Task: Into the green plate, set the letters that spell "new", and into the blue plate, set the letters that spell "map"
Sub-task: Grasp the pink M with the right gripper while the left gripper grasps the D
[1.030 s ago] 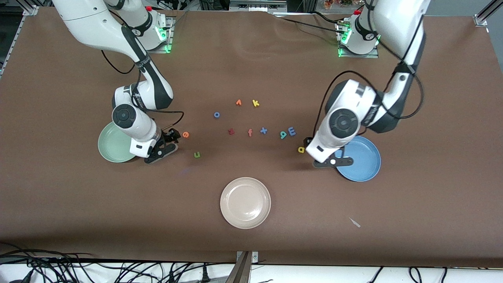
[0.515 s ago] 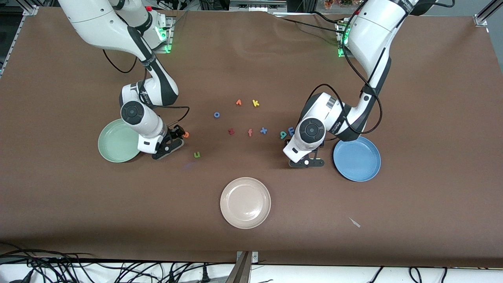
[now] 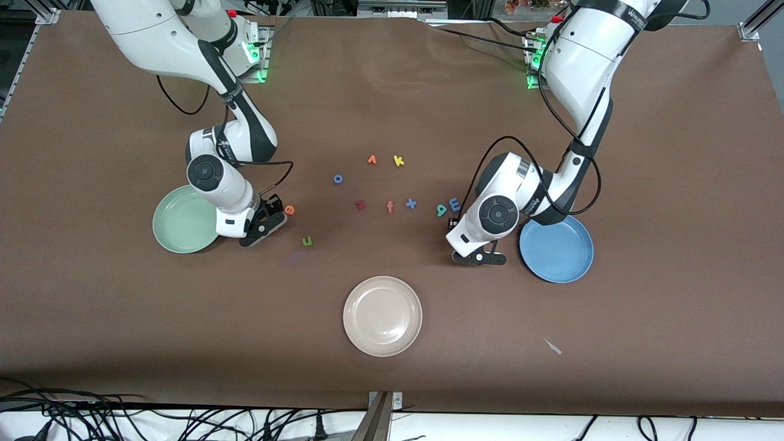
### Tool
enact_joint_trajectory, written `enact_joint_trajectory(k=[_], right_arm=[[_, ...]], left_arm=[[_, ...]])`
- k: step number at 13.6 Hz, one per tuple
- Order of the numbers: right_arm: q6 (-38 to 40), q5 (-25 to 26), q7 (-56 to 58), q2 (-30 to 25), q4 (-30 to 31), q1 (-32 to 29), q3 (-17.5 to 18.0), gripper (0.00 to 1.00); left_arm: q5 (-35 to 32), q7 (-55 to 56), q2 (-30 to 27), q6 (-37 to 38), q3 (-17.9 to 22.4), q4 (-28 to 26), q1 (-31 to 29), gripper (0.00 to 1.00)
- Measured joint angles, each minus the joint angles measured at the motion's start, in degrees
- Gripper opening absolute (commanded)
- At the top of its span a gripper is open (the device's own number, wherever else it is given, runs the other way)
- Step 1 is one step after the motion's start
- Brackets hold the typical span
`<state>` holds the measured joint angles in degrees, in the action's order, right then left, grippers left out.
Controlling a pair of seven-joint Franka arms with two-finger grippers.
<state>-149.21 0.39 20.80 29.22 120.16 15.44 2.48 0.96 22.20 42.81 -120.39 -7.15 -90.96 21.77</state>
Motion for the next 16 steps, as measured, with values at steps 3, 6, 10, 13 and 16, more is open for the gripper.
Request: enact_joint_trajectory(k=[3, 6, 10, 13, 16], right_arm=[[-0.04, 0.02, 0.02, -0.03, 0.0, 0.25, 0.0, 0.51], [-0.21, 0.02, 0.02, -0.03, -0.02, 0.48, 0.01, 0.49], [-0.67, 0.02, 0.08, -0.03, -0.04, 0.61, 0.01, 0.45], [-0.8, 0.02, 0.18, -0.02, -0.05, 0.63, 0.01, 0.45], [-1.14, 0.03, 0.2, 0.03, -0.11, 0.69, 0.01, 0.41]], left_arm=[[0.06, -3.99, 0.58, -0.02, -0.13, -0.15, -0.1, 0.57], [0.06, -5.44, 0.88, -1.28, -0.12, -0.31, -0.11, 0.46], [0.06, -5.8, 1.0, -2.02, 0.12, -0.27, -0.23, 0.11], [0.06, -5.98, 0.9, -1.97, 0.11, -0.2, -0.33, 0.11], [0.06, -8.12, -1.1, 3.21, 0.78, 0.7, -1.22, 0.16]])
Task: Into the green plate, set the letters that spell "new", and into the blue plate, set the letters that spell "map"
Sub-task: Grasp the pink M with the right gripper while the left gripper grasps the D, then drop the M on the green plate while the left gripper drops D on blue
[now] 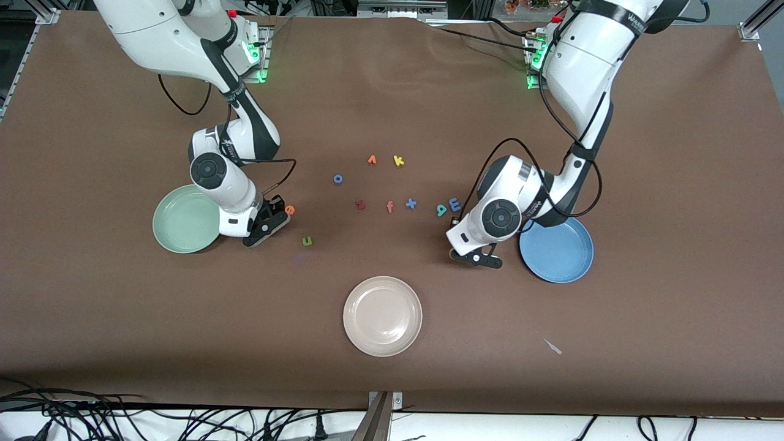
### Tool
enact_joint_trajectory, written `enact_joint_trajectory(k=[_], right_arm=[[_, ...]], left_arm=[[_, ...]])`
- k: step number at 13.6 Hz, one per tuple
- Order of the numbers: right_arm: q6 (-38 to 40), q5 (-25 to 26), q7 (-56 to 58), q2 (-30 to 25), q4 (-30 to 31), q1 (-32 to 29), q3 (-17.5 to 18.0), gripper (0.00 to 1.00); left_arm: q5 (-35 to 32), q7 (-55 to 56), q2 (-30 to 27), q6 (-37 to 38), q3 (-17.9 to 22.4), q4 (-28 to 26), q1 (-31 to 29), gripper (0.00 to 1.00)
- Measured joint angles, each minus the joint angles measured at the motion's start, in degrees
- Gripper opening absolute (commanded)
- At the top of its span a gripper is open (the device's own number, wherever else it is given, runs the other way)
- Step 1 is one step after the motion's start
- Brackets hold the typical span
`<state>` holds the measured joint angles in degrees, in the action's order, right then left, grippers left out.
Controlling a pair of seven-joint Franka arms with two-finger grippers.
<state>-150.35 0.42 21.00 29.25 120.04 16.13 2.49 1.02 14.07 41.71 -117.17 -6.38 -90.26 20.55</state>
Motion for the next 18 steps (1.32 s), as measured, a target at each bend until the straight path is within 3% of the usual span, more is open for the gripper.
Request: enact_joint_trajectory(k=[5, 10, 11, 13, 18], right_arm=[[-0.31, 0.0, 0.06, 0.01, -0.09, 0.05, 0.01, 0.31], [-0.43, 0.01, 0.07, -0.05, -0.22, 0.08, 0.01, 0.24], [-0.43, 0.01, 0.07, -0.05, -0.23, 0.08, 0.01, 0.23], [-0.45, 0.01, 0.07, -0.02, -0.34, 0.08, 0.01, 0.23], [3.57, -0.02, 0.02, -1.06, -2.64, -0.13, -1.97, 0.17]], left_arm=[[-5.78, -7.76, -5.43, 15.51, 0.55, 0.34, -5.68, 0.14], [-7.96, -12.29, -5.1, 16.22, 0.69, -0.41, -10.82, 0.18], [-8.5, -12.29, -4.68, 14.84, 0.72, -0.64, -10.98, 0.26], [-10.25, -12.29, -3.31, 11.62, 0.74, -1.07, -11.42, 1.0], [-10.31, -12.37, -2.44, 10.27, 0.29, -0.36, -12.05, 1.0]])
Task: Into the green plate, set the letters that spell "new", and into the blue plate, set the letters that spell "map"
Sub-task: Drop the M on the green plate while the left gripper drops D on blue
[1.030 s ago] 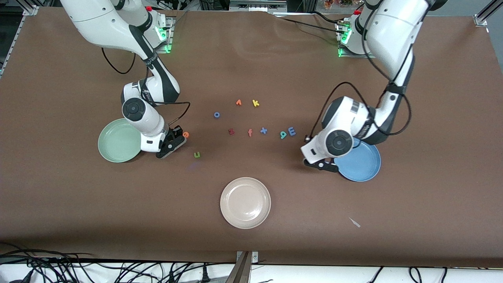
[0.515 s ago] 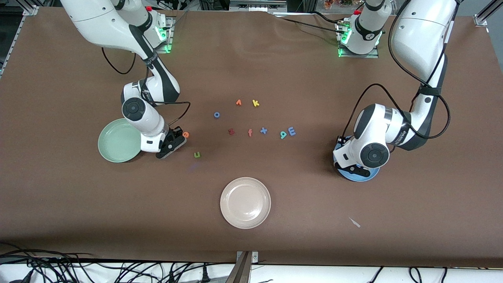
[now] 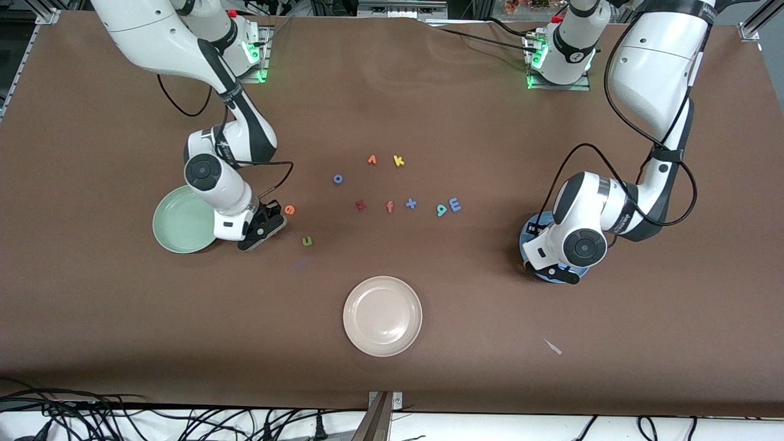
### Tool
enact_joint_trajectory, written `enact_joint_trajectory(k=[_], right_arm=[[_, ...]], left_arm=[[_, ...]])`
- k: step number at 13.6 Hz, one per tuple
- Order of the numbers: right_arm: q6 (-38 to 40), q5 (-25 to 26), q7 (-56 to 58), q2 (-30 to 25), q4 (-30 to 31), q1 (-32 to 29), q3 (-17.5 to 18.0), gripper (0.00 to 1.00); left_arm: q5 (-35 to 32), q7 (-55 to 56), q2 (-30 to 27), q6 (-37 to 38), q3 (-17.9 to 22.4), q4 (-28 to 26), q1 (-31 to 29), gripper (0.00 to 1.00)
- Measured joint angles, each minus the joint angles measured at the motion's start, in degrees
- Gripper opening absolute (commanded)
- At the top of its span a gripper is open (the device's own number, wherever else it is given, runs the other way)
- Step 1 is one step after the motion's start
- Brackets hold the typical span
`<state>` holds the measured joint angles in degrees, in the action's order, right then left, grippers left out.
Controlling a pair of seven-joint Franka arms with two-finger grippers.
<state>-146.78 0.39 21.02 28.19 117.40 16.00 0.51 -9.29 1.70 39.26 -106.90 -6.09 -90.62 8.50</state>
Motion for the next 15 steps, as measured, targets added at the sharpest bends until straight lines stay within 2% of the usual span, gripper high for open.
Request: enact_joint_trajectory(k=[3, 6, 7, 8, 9, 10, 11, 12, 15], right_arm=[[9.5, -0.11, -0.15, -3.59, -2.16, -0.17, -4.35, 0.17], [15.68, -0.13, -0.23, -6.02, -2.02, -0.32, -9.62, 0.17], [16.55, -0.13, -0.22, -6.15, -1.85, -0.39, -11.16, 0.2], [17.1, -0.14, -0.22, -6.15, -1.5, -0.42, -12.71, 0.28], [17.12, -0.16, -0.22, -6.15, -0.83, -0.45, -14.03, 0.3], [16.7, -0.24, -0.22, -6.14, 0.11, -0.5, -15.12, 0.43], [15.34, -0.35, -0.24, -6.12, 1.34, -0.53, -16.03, 0.87], [13.32, -0.42, -0.24, -6.11, 2.8, -0.55, -16.85, 1.0], [10.2, -2.09, -0.57, -6.12, 5.27, -0.6, -17.67, 1.0]], left_arm=[[0.34, 1.51, -1.51, 2.36, -2.79, 0.8, 0.73, 1.0], [5.31, 7.65, -3.13, 3.25, -7.78, 0.85, 1.69, 1.0], [6.16, 10.0, -3.23, 3.15, -9.23, 0.84, 2.19, 1.0], [6.35, 12.81, -3.23, 2.69, -10.68, 0.72, 2.78, 1.0], [6.41, 15.78, -3.22, 1.96, -11.66, 0.44, 3.57, 1.0], [6.48, 18.62, -3.13, 1.04, -12.16, 0.1, 4.78, 1.0], [6.51, 21.08, -2.91, 0.09, -12.27, -0.21, 6.32, 1.0], [6.51, 22.85, -2.62, -1.11, -12.3, -0.63, 7.98, 1.0], [6.05, 20.03, -1.97, -3.56, -12.29, -2.27, 10.77, 1.0]])
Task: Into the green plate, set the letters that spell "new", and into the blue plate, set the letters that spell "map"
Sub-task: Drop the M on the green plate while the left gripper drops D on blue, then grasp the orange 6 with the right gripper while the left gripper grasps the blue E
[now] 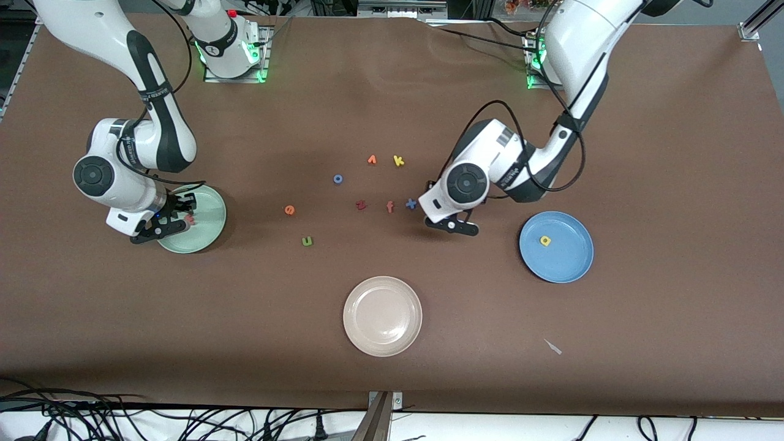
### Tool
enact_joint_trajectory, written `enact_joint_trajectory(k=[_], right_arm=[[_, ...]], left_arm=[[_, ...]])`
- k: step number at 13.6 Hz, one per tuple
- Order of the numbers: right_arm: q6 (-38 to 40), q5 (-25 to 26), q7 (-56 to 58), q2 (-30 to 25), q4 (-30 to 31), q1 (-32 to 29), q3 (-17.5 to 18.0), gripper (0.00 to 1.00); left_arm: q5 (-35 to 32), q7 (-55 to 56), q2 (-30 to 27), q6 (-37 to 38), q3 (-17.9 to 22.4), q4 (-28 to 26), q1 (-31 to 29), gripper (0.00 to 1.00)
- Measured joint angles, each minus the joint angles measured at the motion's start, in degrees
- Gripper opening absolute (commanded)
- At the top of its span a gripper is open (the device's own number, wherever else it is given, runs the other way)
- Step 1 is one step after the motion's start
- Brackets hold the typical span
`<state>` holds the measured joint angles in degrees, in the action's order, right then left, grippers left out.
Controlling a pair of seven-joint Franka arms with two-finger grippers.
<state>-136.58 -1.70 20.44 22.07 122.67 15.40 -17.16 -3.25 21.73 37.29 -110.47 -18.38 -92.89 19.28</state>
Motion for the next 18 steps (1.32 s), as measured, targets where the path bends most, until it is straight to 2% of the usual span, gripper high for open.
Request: enact_joint_trajectory(k=[2, 3, 5, 7, 9, 11, 14, 18], right_arm=[[-0.09, -1.55, -0.75, -0.58, -0.05, 0.13, 0.04, 1.0], [-0.09, -1.76, -2.7, -0.99, -0.06, 0.21, 0.28, 1.0], [-0.09, -1.87, -9.45, -1.81, -0.09, 0.38, 2.47, 1.0], [-0.1, -1.91, -18.46, -2.42, -0.1, 0.66, 6.27, 1.0], [-0.38, -1.92, -28.36, -2.59, -0.12, 0.98, 10.26, 1.0], [-2.04, -1.92, -37.89, -2.59, -0.11, 1.33, 13.85, 1.0], [-5.09, -1.92, -48.87, -2.21, 0.0, 2.41, 16.78, 1.0], [-11.42, -1.92, -61.29, 1.28, 0.49, 7.94, 17.11, 1.0]], left_arm=[[0.0, -6.63, 0.01, -0.27, 0.29, -0.86, -0.2, 1.0], [0.01, -6.38, 0.01, -0.27, 0.32, -1.2, -0.46, 1.0], [0.01, 0.22, 0.01, -0.34, 0.36, -1.99, -0.67, 0.99], [0.0, 6.74, -0.06, -3.02, 0.42, -4.17, -0.73, 0.96], [0.0, 10.22, -0.42, -11.03, 0.62, -9.1, -2.19, 0.77], [0.0, 13.36, -0.92, -16.73, 0.64, -13.4, -5.0, 0.71], [0.0, 18.46, -1.95, -17.77, 0.27, -14.97, -5.76, 0.71], [0.02, 20.62, -2.55, -17.79, 0.04, -15.2, -5.64, 0.73]])
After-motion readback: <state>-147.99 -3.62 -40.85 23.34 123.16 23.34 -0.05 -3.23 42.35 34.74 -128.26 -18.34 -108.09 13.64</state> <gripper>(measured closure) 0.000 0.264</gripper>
